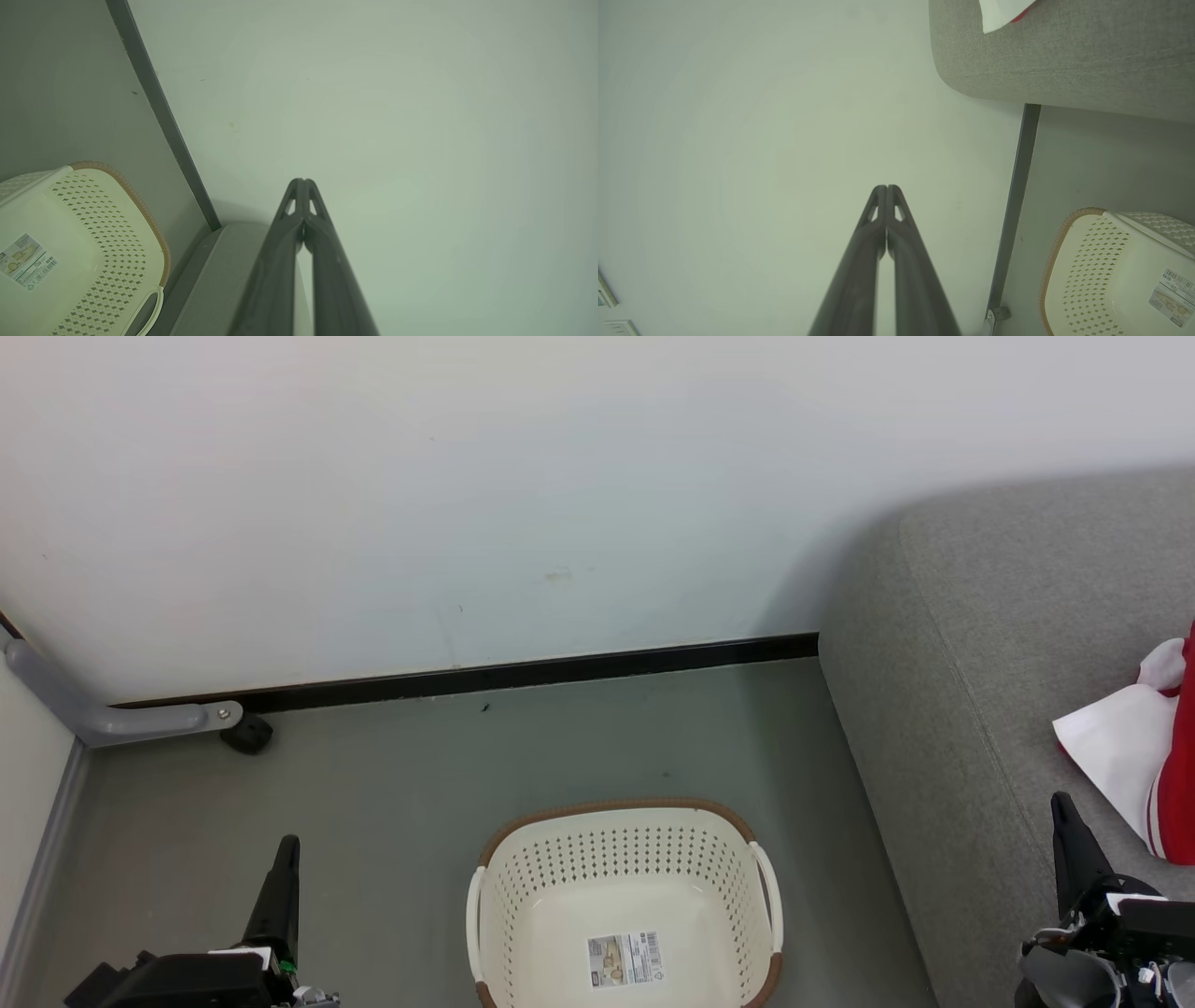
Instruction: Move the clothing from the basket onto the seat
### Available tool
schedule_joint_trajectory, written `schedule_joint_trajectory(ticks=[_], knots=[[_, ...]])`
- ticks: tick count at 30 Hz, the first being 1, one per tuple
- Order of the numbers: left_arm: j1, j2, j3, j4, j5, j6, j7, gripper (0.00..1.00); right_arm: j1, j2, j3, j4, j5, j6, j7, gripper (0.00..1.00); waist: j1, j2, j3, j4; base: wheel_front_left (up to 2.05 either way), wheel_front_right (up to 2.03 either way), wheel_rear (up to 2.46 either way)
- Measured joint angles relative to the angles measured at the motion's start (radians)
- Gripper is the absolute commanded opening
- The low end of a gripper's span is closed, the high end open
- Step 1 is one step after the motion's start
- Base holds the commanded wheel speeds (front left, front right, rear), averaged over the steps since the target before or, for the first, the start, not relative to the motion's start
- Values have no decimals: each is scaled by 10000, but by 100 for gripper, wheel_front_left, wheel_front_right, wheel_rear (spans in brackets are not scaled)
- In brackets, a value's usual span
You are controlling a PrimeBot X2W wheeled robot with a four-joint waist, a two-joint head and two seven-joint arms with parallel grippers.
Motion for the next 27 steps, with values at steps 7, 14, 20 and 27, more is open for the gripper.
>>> schedule_joint_trajectory(ticks=[7, 14, 20, 27], knots=[[0, 0, 0, -2, 0, 0, 0, 0, 1, 0, 0, 0, 0, 0, 0, 0, 0, 0, 0, 0, 0, 0, 0], [0, 0, 0, -4, 0, 0, 0, 0, 3, 0, 0, -2, 0, 0, 0, 0, 0, 0, 1, -1, 0, 0, 0], [0, 0, 0, -6, 0, 0, 0, 0, 4, 0, 0, -2, 0, 0, 0, 0, 0, 0, 1, -1, 0, 0, 0], [0, 0, 0, -8, 0, 0, 0, 0, 5, 0, 0, -2, 0, 0, 0, 0, 0, 0, 1, 0, 0, 0, 0]])
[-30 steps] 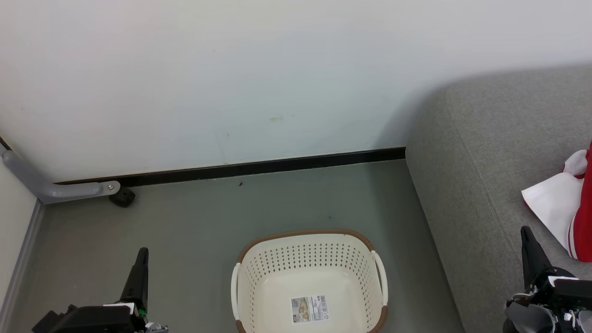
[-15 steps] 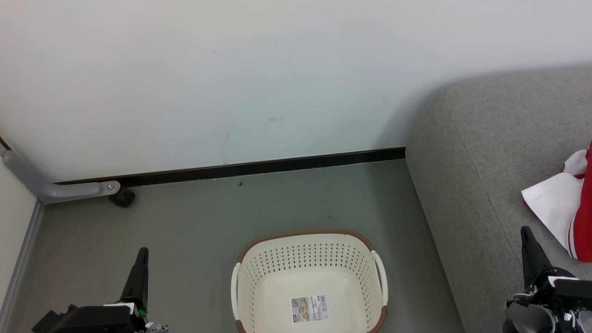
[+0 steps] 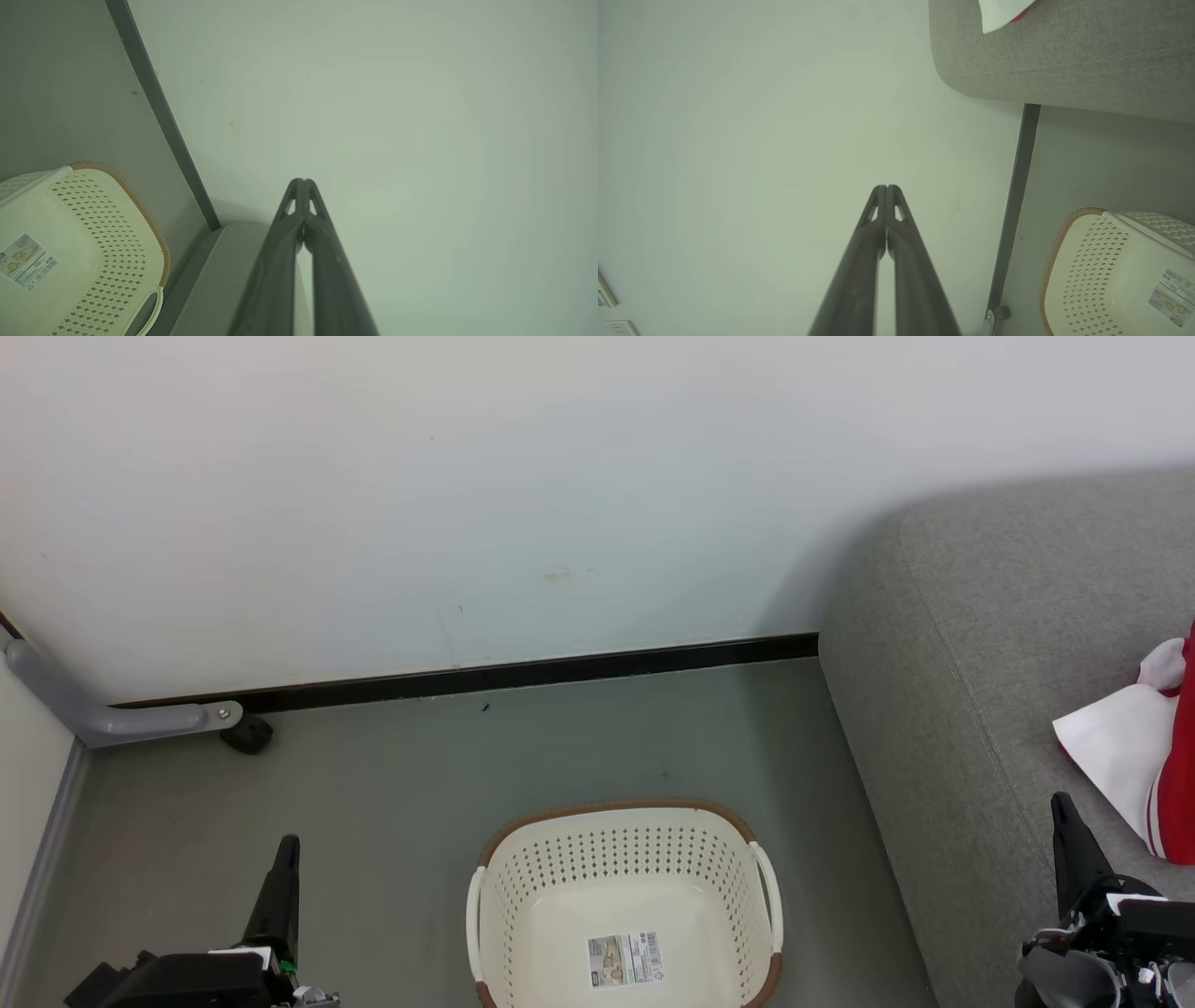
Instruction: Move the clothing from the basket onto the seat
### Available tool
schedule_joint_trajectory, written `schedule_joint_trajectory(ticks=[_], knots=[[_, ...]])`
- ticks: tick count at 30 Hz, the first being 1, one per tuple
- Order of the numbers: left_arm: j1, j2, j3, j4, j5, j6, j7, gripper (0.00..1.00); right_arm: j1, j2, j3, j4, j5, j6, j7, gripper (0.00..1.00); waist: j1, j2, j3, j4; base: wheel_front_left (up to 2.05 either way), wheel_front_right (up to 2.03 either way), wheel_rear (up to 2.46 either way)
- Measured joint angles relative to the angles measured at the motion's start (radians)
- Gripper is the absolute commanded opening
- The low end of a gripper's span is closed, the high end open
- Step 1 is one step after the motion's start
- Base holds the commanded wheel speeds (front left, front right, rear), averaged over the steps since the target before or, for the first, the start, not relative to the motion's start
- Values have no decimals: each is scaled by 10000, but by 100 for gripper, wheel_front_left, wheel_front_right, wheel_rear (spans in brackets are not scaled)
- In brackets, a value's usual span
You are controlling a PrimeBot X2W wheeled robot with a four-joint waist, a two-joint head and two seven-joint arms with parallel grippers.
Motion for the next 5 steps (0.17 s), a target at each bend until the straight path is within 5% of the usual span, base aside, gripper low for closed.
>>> schedule_joint_trajectory(ticks=[5], knots=[[0, 0, 0, -2, 0, 0, 0, 0, 0, 0, 0, 0, 0, 0, 0, 0, 0, 0, 0, 0, 0, 0, 0]])
